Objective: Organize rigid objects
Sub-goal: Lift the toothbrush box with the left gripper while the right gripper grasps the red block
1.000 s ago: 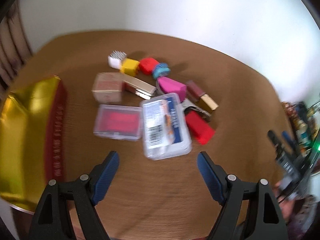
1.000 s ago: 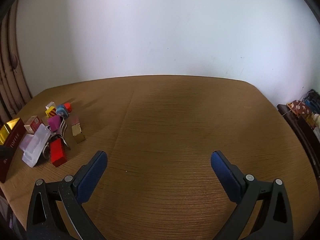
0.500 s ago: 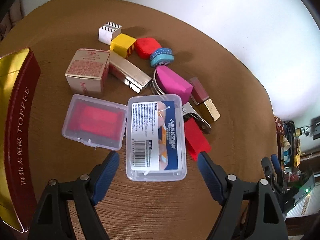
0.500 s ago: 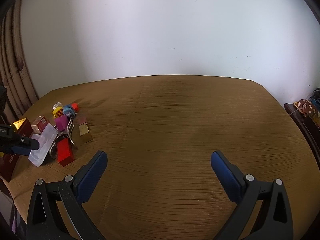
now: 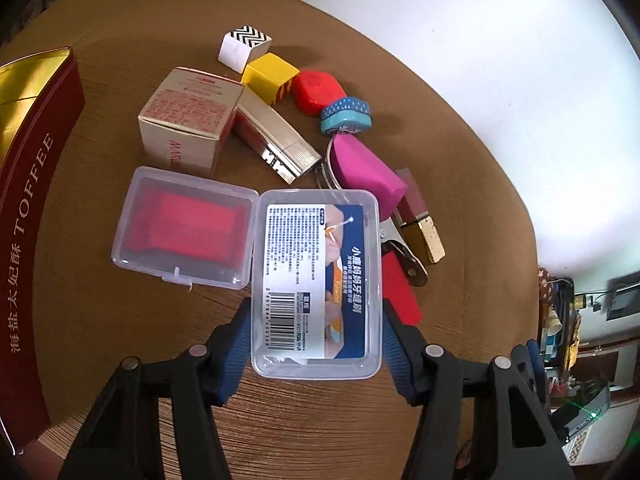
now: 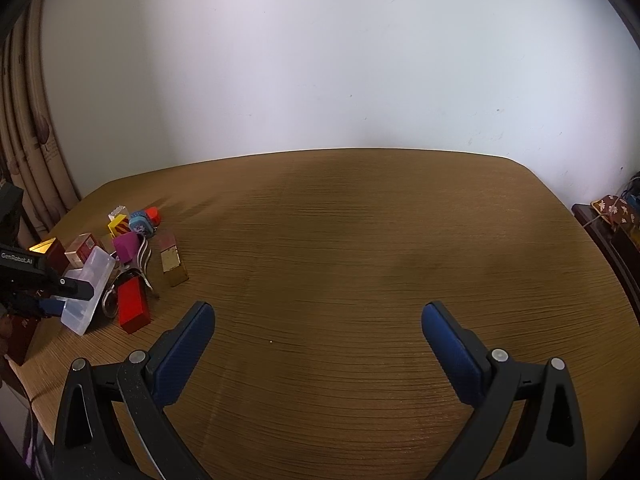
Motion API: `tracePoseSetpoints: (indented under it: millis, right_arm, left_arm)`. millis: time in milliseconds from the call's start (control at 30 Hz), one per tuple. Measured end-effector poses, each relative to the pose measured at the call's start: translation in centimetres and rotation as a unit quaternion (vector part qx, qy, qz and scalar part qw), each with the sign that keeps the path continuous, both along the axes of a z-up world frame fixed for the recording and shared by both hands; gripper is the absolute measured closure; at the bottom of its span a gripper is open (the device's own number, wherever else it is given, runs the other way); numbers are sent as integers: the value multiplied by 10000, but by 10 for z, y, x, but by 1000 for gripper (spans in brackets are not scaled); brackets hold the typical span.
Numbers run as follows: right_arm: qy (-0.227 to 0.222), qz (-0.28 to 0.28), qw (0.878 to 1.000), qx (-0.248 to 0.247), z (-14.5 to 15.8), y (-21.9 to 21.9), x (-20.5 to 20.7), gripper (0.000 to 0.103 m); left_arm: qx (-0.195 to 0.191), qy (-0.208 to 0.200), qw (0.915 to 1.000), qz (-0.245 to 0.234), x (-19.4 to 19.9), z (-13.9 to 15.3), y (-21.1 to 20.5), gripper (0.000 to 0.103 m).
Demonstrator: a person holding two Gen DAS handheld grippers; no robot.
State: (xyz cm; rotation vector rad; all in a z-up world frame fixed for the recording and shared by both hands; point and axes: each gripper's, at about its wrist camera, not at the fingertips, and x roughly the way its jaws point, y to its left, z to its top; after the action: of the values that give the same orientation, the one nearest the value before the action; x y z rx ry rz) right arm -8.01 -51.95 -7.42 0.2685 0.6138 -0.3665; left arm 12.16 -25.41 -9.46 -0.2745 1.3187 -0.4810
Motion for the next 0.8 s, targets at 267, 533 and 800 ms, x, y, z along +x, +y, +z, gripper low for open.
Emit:
tracePoseSetpoints:
  millis: [267, 533, 800]
  right_arm:
    - [-143, 683, 9975, 97, 3, 12, 5, 0]
    - [-14, 2183, 9745, 508, 6, 63, 37, 1]
    - [536, 2854, 9564, 298, -4, 100, 82, 29]
  left_arm:
    - [-191, -729, 9971, -105, -45, 44, 26, 43]
    - [-134, -987, 9950, 1, -77, 72, 41, 43]
    - [8, -1049, 9941, 264, -85, 85, 69, 42]
